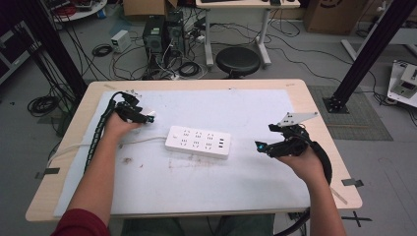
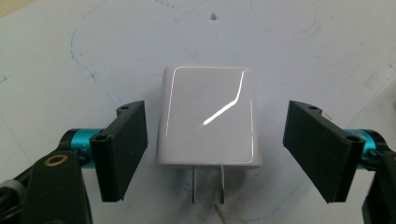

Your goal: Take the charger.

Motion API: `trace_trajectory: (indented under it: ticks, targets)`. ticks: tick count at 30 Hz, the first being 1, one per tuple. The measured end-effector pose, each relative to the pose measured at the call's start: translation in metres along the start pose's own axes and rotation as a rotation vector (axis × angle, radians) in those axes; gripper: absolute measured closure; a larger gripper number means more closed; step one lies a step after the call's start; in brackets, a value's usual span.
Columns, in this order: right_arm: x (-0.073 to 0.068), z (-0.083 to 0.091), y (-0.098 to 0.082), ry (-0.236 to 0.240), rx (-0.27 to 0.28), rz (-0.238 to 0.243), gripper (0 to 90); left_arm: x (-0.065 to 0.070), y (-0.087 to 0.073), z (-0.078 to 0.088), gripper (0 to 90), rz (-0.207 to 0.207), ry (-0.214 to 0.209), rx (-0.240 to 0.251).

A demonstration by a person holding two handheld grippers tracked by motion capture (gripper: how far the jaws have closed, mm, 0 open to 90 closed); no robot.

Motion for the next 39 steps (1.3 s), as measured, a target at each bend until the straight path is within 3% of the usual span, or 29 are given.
trace_trajectory:
  ticks: [8, 17, 23, 25, 29, 39]
  targets:
    - [0.002, 0.001, -0.002, -0.007, -0.001, -0.014, 16.6, -0.003, -0.004, -0.004, 28.2, 0.014, 0.01, -0.008]
    - [0.002, -0.002, -0.004, -0.002, -0.008, -0.015, 16.6, -0.003, -0.002, -0.004, 42.3, -0.016, 0.042, -0.015]
    - [0.002, -0.004, -0.003, -0.004, -0.006, -0.013, 16.6, 0.001, 0.001, -0.001, 42.5, -0.022, 0.055, -0.027]
    - [0.001, -0.003, -0.002, -0.001, -0.003, -0.007, 16.6, 0.007, 0.005, 0.01, 42.5, -0.049, 0.059, -0.022]
    - [-0.002, -0.001, 0.001, 0.01, -0.009, -0.013, 16.6, 0.019, 0.014, 0.035, 42.5, -0.056, 0.037, 0.032]
    - [-0.01, 0.005, 0.004, 0.028, 0.005, 0.013, 16.6, 0.074, 0.02, 0.11, 42.5, -0.154, -0.002, 0.11]
Point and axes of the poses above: each handheld gripper's, and its own axes: z roughly backward along the jaws, y roughly out of its top, x roughly to its right, the point moved 6 cm from there along -z, roughly forward along the jaws, and after that the axes turned 7 degrees about -z, right-handed, at the moved point
